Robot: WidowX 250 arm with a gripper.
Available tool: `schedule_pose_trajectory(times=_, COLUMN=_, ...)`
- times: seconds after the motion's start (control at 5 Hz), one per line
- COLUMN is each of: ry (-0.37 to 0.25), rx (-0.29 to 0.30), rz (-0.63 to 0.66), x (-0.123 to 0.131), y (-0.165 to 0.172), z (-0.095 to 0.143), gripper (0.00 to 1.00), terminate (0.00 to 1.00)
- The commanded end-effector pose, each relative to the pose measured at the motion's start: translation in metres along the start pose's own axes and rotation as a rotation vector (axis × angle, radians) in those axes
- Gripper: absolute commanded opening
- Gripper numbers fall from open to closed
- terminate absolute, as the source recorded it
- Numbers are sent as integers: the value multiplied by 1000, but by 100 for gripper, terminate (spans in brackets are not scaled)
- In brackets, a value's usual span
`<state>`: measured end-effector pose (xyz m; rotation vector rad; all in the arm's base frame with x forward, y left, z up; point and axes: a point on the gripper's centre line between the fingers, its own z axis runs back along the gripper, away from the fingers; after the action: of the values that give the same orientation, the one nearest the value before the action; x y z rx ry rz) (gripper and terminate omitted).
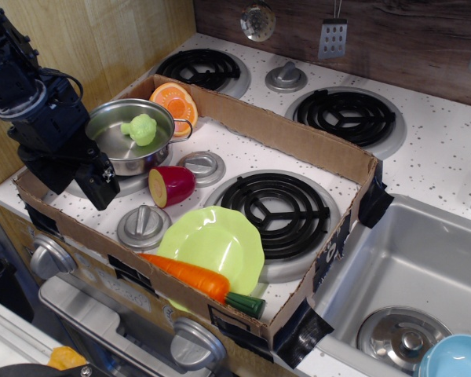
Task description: Take broccoli out of pan
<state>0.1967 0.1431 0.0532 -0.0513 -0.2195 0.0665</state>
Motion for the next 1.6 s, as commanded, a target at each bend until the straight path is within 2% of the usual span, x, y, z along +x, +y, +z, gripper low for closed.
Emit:
schedule_pose_trajectory(times=0.0, ry=0, rx=0, rz=0, x=0, y=0, z=0, gripper=100, terminate=0)
schedule_pose_trajectory(times=0.2, ry=3, rx=40, rz=152, x=3, y=-6, z=14, gripper=100, terminate=0)
schedule_pose_trajectory(times=0.4, ry=86, rx=63, rz=349, x=18, y=-4, z=29, gripper=100, terminate=0)
schedule_pose_trajectory(times=0.6, ry=121, rx=108, rz=482, x=32, y=-3, z=34, gripper=100, terminate=0)
schedule_pose_trajectory(times=0.8, ry=169, rx=156, rz=550, x=52, y=1, z=33, gripper=100, terminate=0)
schedule_pose_trajectory(times=1.0, ry=175, rx=198, rz=563, x=71, y=4, z=28, gripper=100, terminate=0)
schedule_pose_trajectory(times=1.2, ry=154, rx=250, rz=544, x=88, y=5, z=20, gripper=100, terminate=0)
schedule_pose_trajectory(times=1.4, ry=111, rx=285, rz=505, x=93, y=6, z=11, gripper=100, terminate=0)
